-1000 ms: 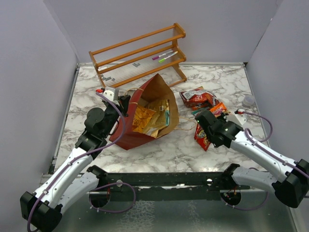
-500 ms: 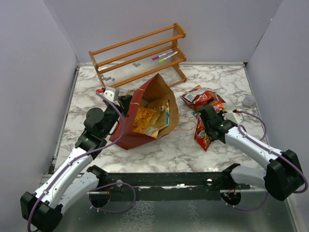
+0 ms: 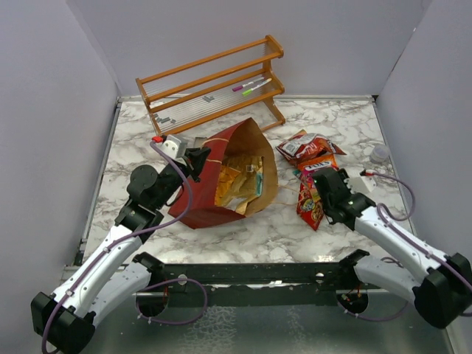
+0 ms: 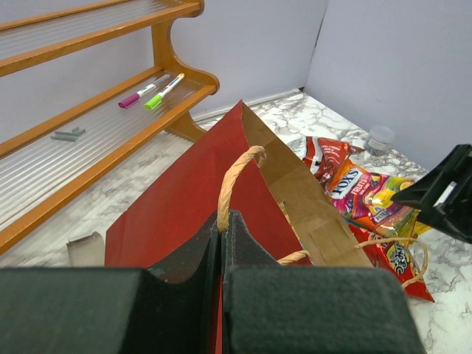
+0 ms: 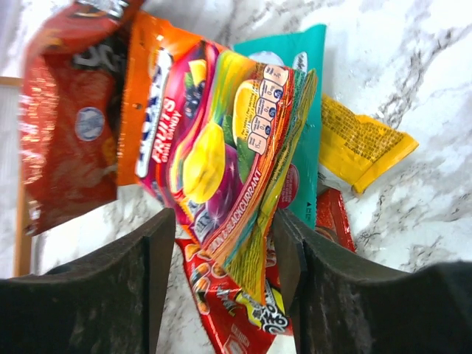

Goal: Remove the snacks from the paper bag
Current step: Place the snack at the center of the board, then take out the snack from the paper bag.

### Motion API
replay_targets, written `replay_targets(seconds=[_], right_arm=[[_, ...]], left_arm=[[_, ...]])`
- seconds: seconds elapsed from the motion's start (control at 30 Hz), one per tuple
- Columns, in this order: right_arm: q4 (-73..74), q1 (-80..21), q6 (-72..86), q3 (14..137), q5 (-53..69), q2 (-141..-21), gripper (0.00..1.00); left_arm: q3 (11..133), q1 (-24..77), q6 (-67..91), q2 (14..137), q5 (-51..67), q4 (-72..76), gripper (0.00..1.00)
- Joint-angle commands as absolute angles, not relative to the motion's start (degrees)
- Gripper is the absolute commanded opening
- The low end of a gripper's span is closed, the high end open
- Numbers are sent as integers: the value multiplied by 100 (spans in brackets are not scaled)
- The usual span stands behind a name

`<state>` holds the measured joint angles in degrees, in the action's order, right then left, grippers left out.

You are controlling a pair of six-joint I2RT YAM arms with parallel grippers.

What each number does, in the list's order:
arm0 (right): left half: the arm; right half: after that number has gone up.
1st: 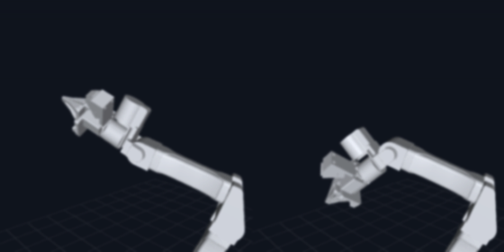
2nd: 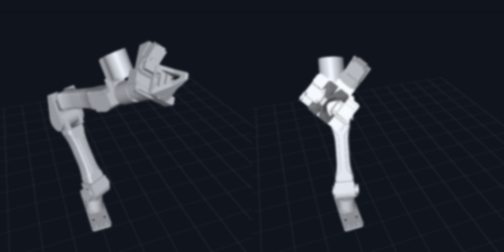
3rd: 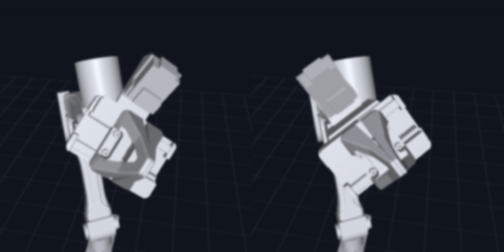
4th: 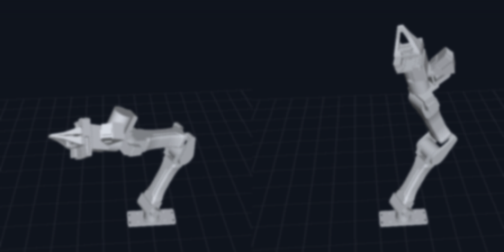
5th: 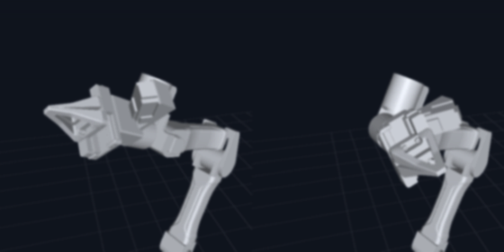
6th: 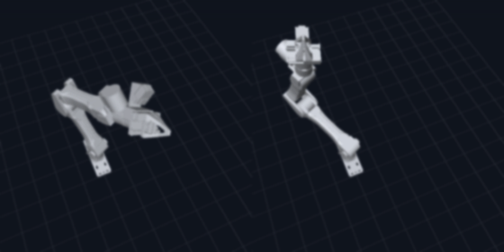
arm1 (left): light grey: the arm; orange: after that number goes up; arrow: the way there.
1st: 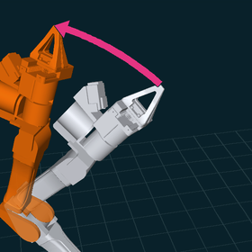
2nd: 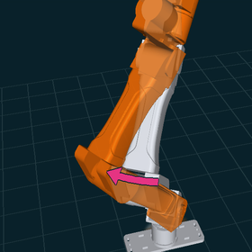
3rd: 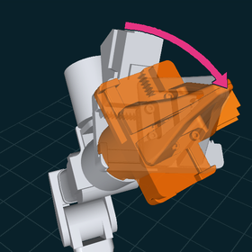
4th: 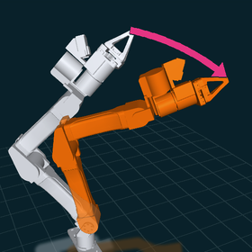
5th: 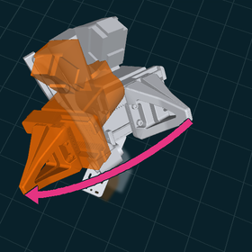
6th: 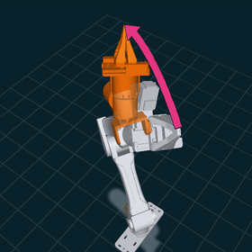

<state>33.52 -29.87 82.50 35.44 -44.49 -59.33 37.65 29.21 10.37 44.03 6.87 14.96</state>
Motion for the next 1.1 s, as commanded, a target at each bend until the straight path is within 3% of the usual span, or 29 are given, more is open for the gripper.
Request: replay_targets(seconds=[0.0, 0.17, 0.33, 0.43, 0.57, 0.77, 0.9, 1.07], right_arm=[[3498, -2944, 6902, 3690, -4466, -5079, 62], [2418, -2944, 4039, 3968, -3956, -4290, 71], [1440, -2944, 2189, 4502, -1124, -4311, 72], [1261, -2944, 2023, 4868, 621, -4748, 72], [1234, -2968, 2356, 5305, 1534, -5498, 72], [1034, -3607, 2437, 5715, 880, -6530, 70], [1129, -4108, 2427, 6057, -194, -7200, 61], [1207, -4191, 2751, 6011, -1469, -7664, 56]], left_arm=[[3775, 2900, 949, 4411, 698, 1588, 0], [3779, 2900, 930, 4402, 675, 1552, 0], [3796, 2889, 918, 4404, 642, 1517, 0], [3823, 2887, 923, 4436, 657, 1502, 0], [3836, 2883, 935, 4438, 659, 1458, 0], [3852, 2883, 932, 4442, 655, 1434, 0], [3845, 2874, 938, 4417, 642, 1419, 0], [3836, 2874, 949, 4391, 626, 1415, 0]])
